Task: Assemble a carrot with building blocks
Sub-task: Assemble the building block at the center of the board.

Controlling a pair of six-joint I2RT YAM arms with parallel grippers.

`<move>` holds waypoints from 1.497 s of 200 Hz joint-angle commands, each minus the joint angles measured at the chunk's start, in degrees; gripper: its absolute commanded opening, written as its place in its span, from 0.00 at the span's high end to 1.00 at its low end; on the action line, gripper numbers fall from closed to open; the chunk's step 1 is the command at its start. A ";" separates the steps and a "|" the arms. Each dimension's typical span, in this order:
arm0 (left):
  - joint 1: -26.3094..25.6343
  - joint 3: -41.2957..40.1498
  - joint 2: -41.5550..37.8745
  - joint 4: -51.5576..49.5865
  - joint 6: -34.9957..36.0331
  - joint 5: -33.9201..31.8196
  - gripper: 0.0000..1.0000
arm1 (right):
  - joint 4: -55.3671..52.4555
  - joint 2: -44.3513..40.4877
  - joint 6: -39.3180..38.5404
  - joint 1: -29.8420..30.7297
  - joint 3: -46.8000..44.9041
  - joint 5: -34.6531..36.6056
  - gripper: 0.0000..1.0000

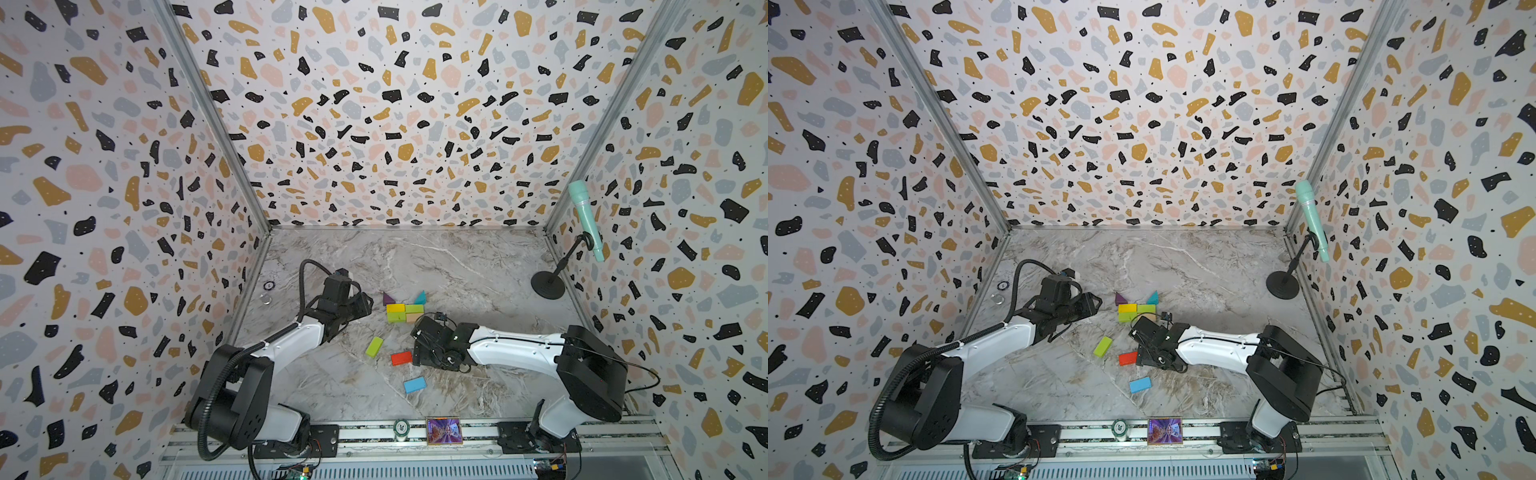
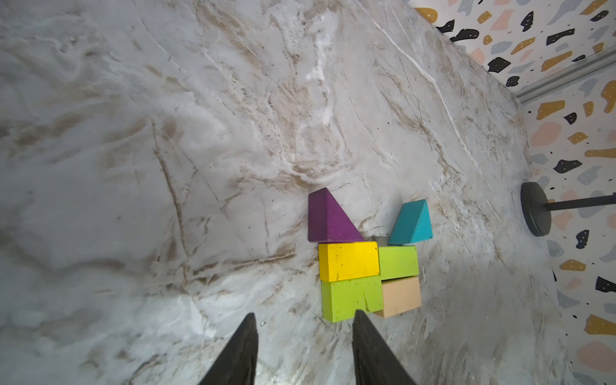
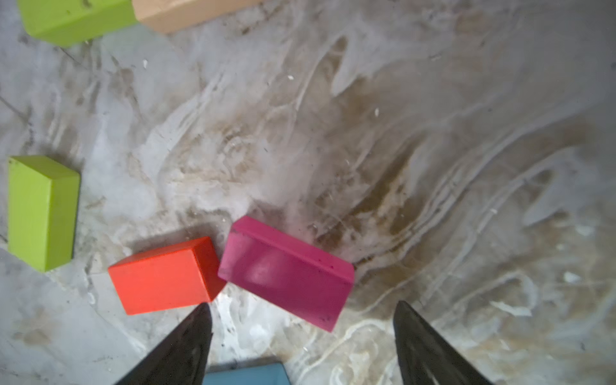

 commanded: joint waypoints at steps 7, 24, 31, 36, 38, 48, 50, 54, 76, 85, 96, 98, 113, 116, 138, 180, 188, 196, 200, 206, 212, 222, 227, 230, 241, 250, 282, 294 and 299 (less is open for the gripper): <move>0.19 -0.55 -1.55 4.53 0.02 2.11 0.55 | -1.36 1.80 3.03 0.17 3.57 1.04 0.16; 0.15 -1.09 -2.10 5.00 0.25 1.72 0.55 | -2.08 3.52 4.27 0.13 4.83 0.79 0.19; 0.13 -1.28 -2.09 5.29 0.27 1.84 0.55 | -2.56 4.17 5.07 0.08 5.25 0.47 0.20; 0.13 -1.33 -2.15 5.37 0.29 2.00 0.55 | -2.80 4.59 5.73 0.13 5.37 0.32 0.22; 0.13 -1.36 -2.20 5.42 0.24 1.97 0.55 | -2.78 4.71 5.81 0.09 5.45 0.20 0.22; 0.14 -1.62 -2.16 6.00 0.23 2.51 0.55 | -3.01 5.37 6.53 0.08 5.50 -0.33 0.23; 0.15 -1.65 -2.16 6.15 0.16 2.74 0.55 | -3.20 5.48 6.71 0.08 5.55 -0.38 0.24; 0.14 -1.75 -2.17 6.48 0.11 3.16 0.55 | -3.26 5.59 7.02 0.15 5.59 -0.37 0.25; 0.15 -2.64 -2.16 8.29 -0.80 4.69 0.55 | -3.48 6.05 8.37 0.05 5.32 -0.72 0.26; 0.14 -3.02 -2.22 8.89 -1.10 4.97 0.55 | -3.54 6.28 8.70 0.05 5.38 -0.80 0.26; 0.21 -3.41 -2.08 9.54 -1.38 5.32 0.55 | -3.73 6.64 8.97 -0.08 5.49 -1.00 0.27; 0.19 -3.49 -2.07 9.62 -1.43 5.35 0.55 | -3.78 6.70 8.99 -0.09 5.50 -1.03 0.27; 0.15 -3.81 -1.96 10.09 -1.52 5.63 0.55 | -4.56 7.26 9.44 -0.22 5.60 -1.68 0.28; 0.18 -3.85 -1.97 10.22 -1.68 5.76 0.55 | -4.54 7.19 9.58 -0.24 5.64 -1.77 0.28; 0.19 -4.04 -1.86 10.62 -2.20 6.10 0.56 | -4.50 6.31 10.29 -0.18 5.33 -1.22 0.26; 0.21 -3.93 -1.16 12.51 -2.65 6.41 0.56 | -2.78 3.65 11.29 -0.36 3.55 -0.80 0.23; 0.17 -3.93 -1.02 12.64 -2.66 6.43 0.56 | -3.03 3.42 11.33 -0.31 3.49 -0.66 0.23; 0.20 -3.95 -0.76 12.79 -2.62 6.49 0.56 | -3.20 3.29 11.46 -0.29 3.48 -0.48 0.23; 0.13 -3.86 -0.75 12.82 -2.62 6.46 0.56 | -3.06 3.24 11.53 -0.43 3.32 -0.51 0.23; 0.20 -3.81 -0.61 12.90 -2.63 6.55 0.56 | -2.76 3.12 11.55 -0.40 3.12 -0.52 0.23; 0.14 -3.82 -0.47 12.98 -2.54 6.52 0.56 | -2.64 3.04 11.74 -0.45 2.88 -0.55 0.23; 0.13 -3.93 -0.27 12.99 -2.47 6.47 0.56 | -2.17 2.88 11.98 -0.45 2.47 -0.65 0.24; 0.13 -3.88 -0.19 12.99 -2.36 6.47 0.56 | -1.84 2.95 11.99 -0.45 2.31 -0.74 0.24; 0.16 -3.93 -0.09 12.99 -2.40 6.46 0.56 | -1.83 2.90 11.99 -0.44 2.20 -0.74 0.25; 0.14 -4.17 0.04 13.12 -2.36 6.20 0.56 | -1.77 3.12 11.99 -0.45 2.21 -0.82 0.26; 0.21 -4.36 0.01 13.21 -2.39 6.14 0.56 | -1.75 3.44 11.98 -0.51 2.25 -0.88 0.27; 0.13 -4.42 0.05 13.68 -2.79 6.57 0.56 | -1.49 4.69 11.61 -0.79 2.63 -1.48 0.29; 0.20 -4.40 -0.02 13.71 -2.80 6.61 0.56 | -1.59 5.41 11.26 -0.94 3.13 -1.73 0.29; 0.13 -4.40 -0.04 13.75 -2.79 6.73 0.56 | -1.61 5.69 11.06 -0.96 3.44 -1.79 0.29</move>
